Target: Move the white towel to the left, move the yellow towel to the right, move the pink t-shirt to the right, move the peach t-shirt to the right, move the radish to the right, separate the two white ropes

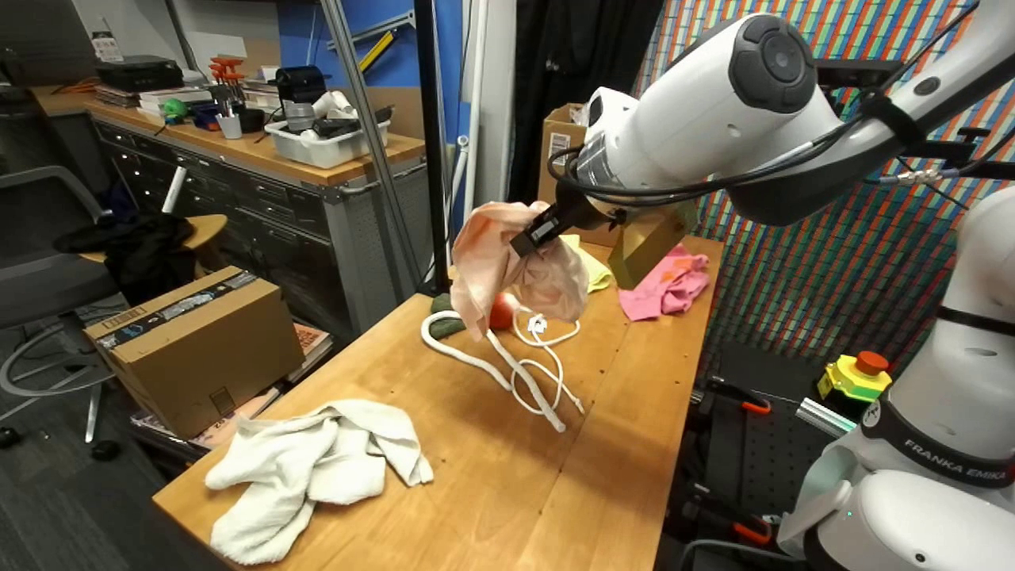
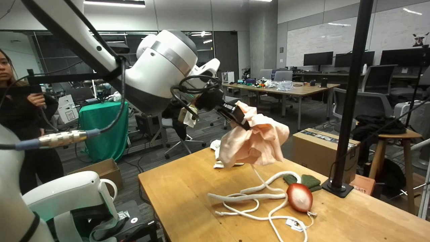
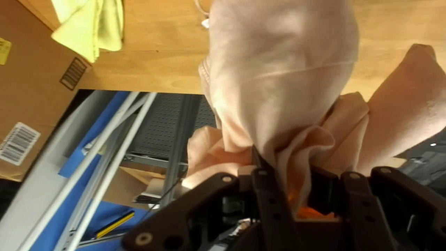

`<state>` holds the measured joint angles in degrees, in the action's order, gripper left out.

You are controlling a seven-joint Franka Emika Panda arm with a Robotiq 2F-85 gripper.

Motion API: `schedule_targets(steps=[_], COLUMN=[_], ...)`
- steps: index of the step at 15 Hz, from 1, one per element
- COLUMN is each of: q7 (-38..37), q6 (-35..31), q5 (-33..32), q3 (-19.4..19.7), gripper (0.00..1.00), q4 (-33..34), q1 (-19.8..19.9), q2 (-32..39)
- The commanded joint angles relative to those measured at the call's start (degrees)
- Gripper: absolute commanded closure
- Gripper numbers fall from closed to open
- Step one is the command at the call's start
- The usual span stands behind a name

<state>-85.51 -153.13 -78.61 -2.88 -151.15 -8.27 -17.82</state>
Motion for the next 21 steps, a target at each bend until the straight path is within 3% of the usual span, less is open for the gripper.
schedule_targets(steps=[1,3,7,9,10,14,21], q7=[3.91,-1.6,-9.57,-9.66,-7.39,3.17,19.95], q6=[2.48,11.26,21.24,29.89,30.48,19.03,0.63], q5=[1.18,-2.46,-8.18,-7.12,-5.91,-2.94,5.54], q3=[-1.89,-4.03,-4.21,-5.62,-5.35,-3.57,-3.7], gripper=[0.96,0.96,0.96,0.96,0.96,0.96,0.96], q4=[0.47,2.24,3.58,3.37,3.02,0.79,-2.49], q1=[-1.77,-0.61,1.33,0.52,-0.11,-2.28,-3.85], q2=[0.39,1.17,1.71,2.42,2.52,1.22,1.22])
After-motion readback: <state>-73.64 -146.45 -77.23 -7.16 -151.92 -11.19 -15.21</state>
